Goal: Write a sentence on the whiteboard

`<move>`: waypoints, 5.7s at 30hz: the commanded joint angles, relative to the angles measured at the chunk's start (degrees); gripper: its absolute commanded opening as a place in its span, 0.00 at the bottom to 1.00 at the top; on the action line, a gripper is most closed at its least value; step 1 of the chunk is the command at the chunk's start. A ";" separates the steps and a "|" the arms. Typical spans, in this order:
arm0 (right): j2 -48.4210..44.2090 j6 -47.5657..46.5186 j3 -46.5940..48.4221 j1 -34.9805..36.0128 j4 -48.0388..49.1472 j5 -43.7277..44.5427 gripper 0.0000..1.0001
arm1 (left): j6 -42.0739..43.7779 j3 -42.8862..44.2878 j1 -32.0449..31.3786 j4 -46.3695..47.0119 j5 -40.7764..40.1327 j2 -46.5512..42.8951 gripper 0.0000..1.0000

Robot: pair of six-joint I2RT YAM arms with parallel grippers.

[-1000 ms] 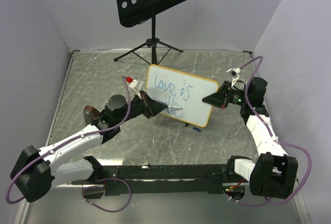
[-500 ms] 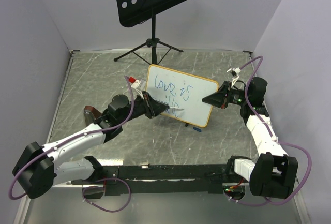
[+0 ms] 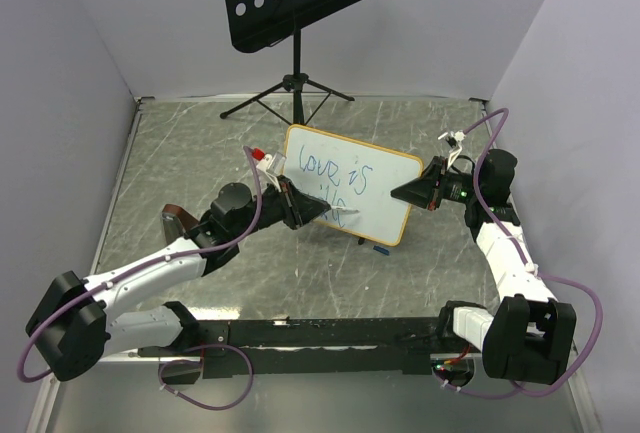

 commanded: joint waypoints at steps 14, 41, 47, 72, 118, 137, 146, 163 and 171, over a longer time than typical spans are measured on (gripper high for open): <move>-1.39 -0.02 1.28 0.14 3.43 -2.92 0.00 | 1.37 0.27 -2.72 4.41 -6.13 -3.49 0.01; -1.22 0.15 1.28 0.23 3.69 -3.00 0.00 | 3.30 0.18 -8.17 0.20 -15.98 -5.87 0.01; -1.04 0.15 1.28 0.23 3.69 -3.01 0.00 | 4.27 1.15 -10.46 -1.21 -19.93 -5.08 0.01; -1.22 -0.11 1.36 0.23 3.34 -3.01 0.00 | 6.29 5.72 -11.16 -6.22 -23.89 0.29 0.01; -1.30 0.06 1.36 0.23 3.60 -3.09 0.00 | 7.00 6.25 -11.16 -11.84 -20.82 2.31 0.01; -1.39 -0.02 1.28 0.23 3.60 -3.09 0.00 | 7.26 5.98 -10.99 -15.89 -23.90 -1.20 0.01; -1.22 -0.02 1.28 0.23 3.51 -3.01 0.00 | 6.21 5.46 -10.46 -12.64 -17.75 -6.74 0.01; -1.13 -0.29 1.36 0.23 3.34 -3.09 0.00 | 4.98 7.65 -10.20 -2.01 -7.73 -0.94 0.01; -1.13 -0.38 1.36 0.23 3.08 -2.92 0.00 | 5.50 7.83 -10.20 -1.30 -7.63 0.29 0.01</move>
